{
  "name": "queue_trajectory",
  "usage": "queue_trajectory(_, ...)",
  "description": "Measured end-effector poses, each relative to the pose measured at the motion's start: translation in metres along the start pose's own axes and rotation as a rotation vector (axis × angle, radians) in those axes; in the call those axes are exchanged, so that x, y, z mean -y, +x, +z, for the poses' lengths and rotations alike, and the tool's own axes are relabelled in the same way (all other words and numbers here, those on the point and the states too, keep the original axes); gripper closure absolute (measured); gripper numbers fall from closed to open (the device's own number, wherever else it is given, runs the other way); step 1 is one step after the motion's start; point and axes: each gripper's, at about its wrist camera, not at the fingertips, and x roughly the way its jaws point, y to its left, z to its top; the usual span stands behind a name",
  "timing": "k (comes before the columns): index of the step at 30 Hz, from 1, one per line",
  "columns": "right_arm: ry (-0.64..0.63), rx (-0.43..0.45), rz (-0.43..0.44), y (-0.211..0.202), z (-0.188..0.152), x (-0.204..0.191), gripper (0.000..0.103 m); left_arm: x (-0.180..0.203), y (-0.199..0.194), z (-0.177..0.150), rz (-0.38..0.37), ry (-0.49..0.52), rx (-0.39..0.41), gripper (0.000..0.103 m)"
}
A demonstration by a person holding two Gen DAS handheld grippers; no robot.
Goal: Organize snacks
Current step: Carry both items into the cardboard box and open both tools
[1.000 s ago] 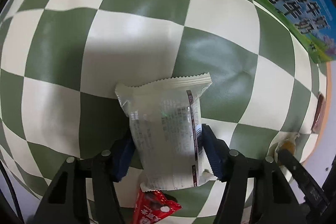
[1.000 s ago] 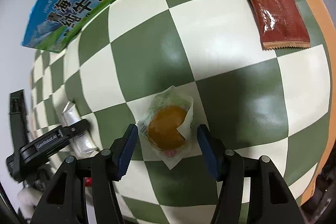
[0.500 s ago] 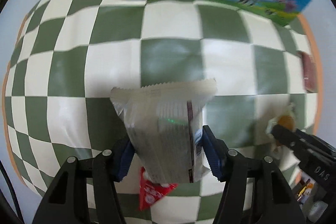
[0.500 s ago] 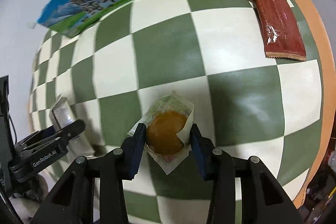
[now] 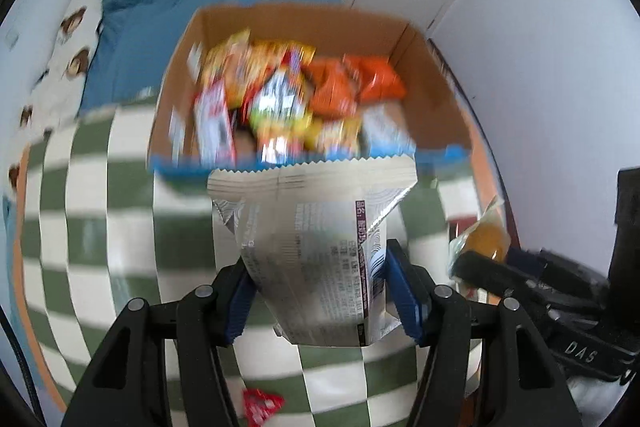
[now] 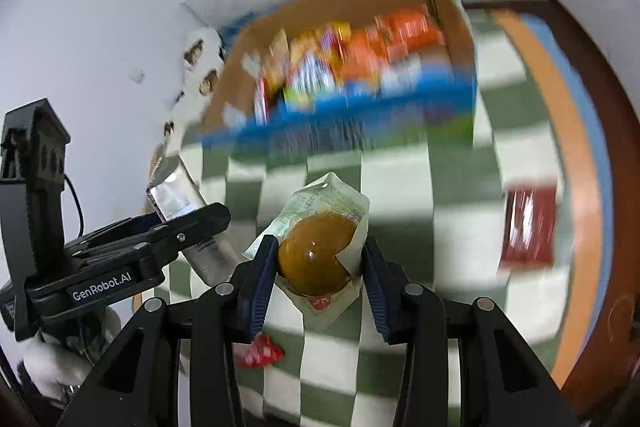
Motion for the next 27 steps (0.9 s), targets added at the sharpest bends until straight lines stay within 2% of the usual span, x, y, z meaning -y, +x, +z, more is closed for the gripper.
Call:
queue_trajectory(2,-0.033,0.032,-0.016,-0.007,0.033,-0.005,0.059,0.001,0.003,0.036,0.028,0.04,-0.004,0.045)
queue_trajectory(4,-0.067,0.048,-0.054,-0.005,0.071,-0.008,0.059,-0.003,0.01,0.059,0.051,0.048,-0.021,0.045)
queue_trajectory(5,-0.067,0.05,-0.065,-0.001,0.088,-0.007,0.059,-0.005,0.019,0.075,0.066,0.06,-0.047,0.045)
queue_trajectory(10,-0.1,-0.006,-0.177,0.032,0.163,0.006,0.059,-0.021,0.07,0.121,0.129,0.07,-0.154,0.045)
queue_trajectory(13,-0.102,-0.065,-0.245,0.061,0.191,0.018,0.059,-0.033,0.098,0.137,0.162,0.06,-0.2,0.045)
queue_trajectory(19,-0.076,-0.154,-0.306,0.099,0.208,0.043,0.057,-0.051,0.14,0.143,0.166,0.036,-0.308,0.043)
queue_trajectory(20,-0.064,-0.174,-0.317,0.106,0.208,0.048,0.056,-0.056,0.149,0.14,0.171,0.019,-0.335,0.043)
queue_trajectory(22,-0.057,-0.202,-0.359,0.115,0.205,0.053,0.016,-0.059,0.155,0.136,0.151,-0.003,-0.352,0.043)
queue_trajectory(24,-0.048,-0.206,-0.342,0.12,0.202,0.056,0.014,-0.061,0.163,0.131,0.155,-0.003,-0.363,0.017)
queue_trajectory(27,-0.05,-0.201,-0.354,0.122,0.198,0.055,0.01,-0.064,0.169,0.126,0.133,-0.02,-0.349,0.016)
